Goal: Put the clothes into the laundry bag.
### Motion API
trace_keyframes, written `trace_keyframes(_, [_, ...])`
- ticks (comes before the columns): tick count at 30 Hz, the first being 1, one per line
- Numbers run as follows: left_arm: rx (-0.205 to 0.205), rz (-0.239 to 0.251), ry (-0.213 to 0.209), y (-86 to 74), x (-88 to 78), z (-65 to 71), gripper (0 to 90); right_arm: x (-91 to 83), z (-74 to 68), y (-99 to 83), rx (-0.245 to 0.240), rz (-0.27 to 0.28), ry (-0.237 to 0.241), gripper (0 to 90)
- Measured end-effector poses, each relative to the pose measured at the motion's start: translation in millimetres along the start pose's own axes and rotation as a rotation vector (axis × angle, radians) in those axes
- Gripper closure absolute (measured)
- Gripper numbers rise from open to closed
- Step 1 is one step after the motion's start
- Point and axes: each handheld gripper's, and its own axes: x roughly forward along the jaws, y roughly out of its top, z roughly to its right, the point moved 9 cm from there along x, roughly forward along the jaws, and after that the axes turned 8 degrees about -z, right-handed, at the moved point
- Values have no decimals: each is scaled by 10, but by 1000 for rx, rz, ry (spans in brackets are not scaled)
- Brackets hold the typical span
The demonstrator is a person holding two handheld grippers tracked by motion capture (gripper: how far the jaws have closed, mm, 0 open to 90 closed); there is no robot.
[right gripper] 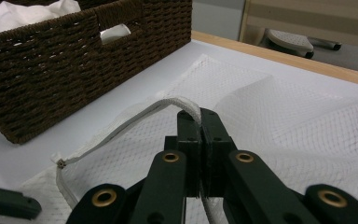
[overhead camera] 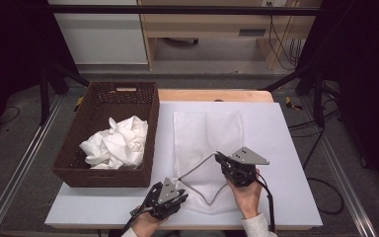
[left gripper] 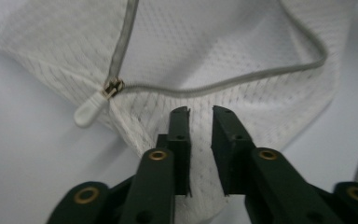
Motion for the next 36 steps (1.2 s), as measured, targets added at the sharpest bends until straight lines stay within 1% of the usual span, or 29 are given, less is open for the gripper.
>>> trace_keyframes(2, [-2,50,10,124,-189,-20,579,3,-3,-28,-6,-13,8,882])
trace_keyframes(4, [-17,81,16,201,-331,-60,498,12,3,-48,-11,-21,6,882])
trace_keyframes(5, [-17,81,16,201,-331,-60,461,16,6,-61,-10,-28,5,881])
trace_keyframes(6, [-23,92,21,230,-391,-86,461,16,6,-61,-10,-28,5,881])
trace_keyframes(7, [-31,114,31,274,-496,-142,413,14,11,-72,-10,-30,4,881])
trace_keyframes(8, [-31,114,31,274,-496,-142,399,14,11,-72,-10,-30,4,881])
trace_keyframes(10, [-44,133,47,316,-621,-226,383,8,20,-75,-8,-32,2,881])
trace_keyframes(11, [-62,151,66,351,-750,-332,355,2,32,-79,-6,-31,1,881])
trace_keyframes(12, [-62,151,66,351,-750,-332,349,1,35,-82,-6,-33,2,880])
trace_keyframes(13, [-72,178,115,380,-891,-473,340,1,37,-85,-4,-35,2,881])
trace_keyframes(14, [-72,178,115,380,-891,-473,332,1,39,-87,-4,-35,1,881])
trace_keyframes(15, [-87,184,146,397,-1018,-622,317,3,40,-91,-4,-38,1,881])
trace_keyframes(16, [-87,184,146,397,-1018,-622,304,3,38,-91,-3,-37,1,881])
trace_keyframes(17, [-95,187,191,412,-1143,-773,289,6,30,-92,-3,-38,5,881])
trace_keyframes(18, [-95,187,191,412,-1143,-773,282,10,27,-92,-3,-40,5,881])
trace_keyframes(20, [-109,194,213,431,-1266,-928,269,9,22,-88,-11,-44,4,881])
trace_keyframes(22, [-129,215,242,452,-1370,-1079,265,6,24,-83,-8,-43,3,881])
trace_keyframes(24, [-144,227,267,455,-1437,-1241,254,-7,36,-77,-7,-43,2,881])
trace_keyframes(25, [-151,201,304,437,-1469,-1433,242,-22,45,-75,-5,-41,1,881])
trace_keyframes(26, [-151,201,304,437,-1469,-1433,241,-25,48,-75,-6,-41,2,880])
trace_keyframes(27, [-156,188,341,424,-1489,-1609,236,-23,50,-75,-3,-41,3,879])
trace_keyframes(28, [-156,188,341,424,-1489,-1609,227,-23,50,-75,-3,-41,3,879])
trace_keyframes(29, [-171,170,362,409,-1501,-1738,227,-21,50,-79,-3,-44,4,879])
trace_keyframes(30, [-186,173,385,404,-1516,-1930,216,-8,49,-88,-8,-52,5,878])
trace_keyframes(31, [-186,173,385,404,-1516,-1930,215,-4,46,-92,-6,-56,5,878])
trace_keyframes(32, [-198,175,397,401,-1507,-2084,208,1,48,-95,-8,-58,3,877])
trace_keyframes(33, [-198,175,397,401,-1507,-2084,203,1,48,-95,-8,-58,3,877])
trace_keyframes(35, [-212,154,406,392,-1464,-2251,195,6,53,-104,-8,-65,3,879])
trace_keyframes(36, [-201,136,418,386,-1437,-2306,190,8,53,-108,-4,-68,2,880])
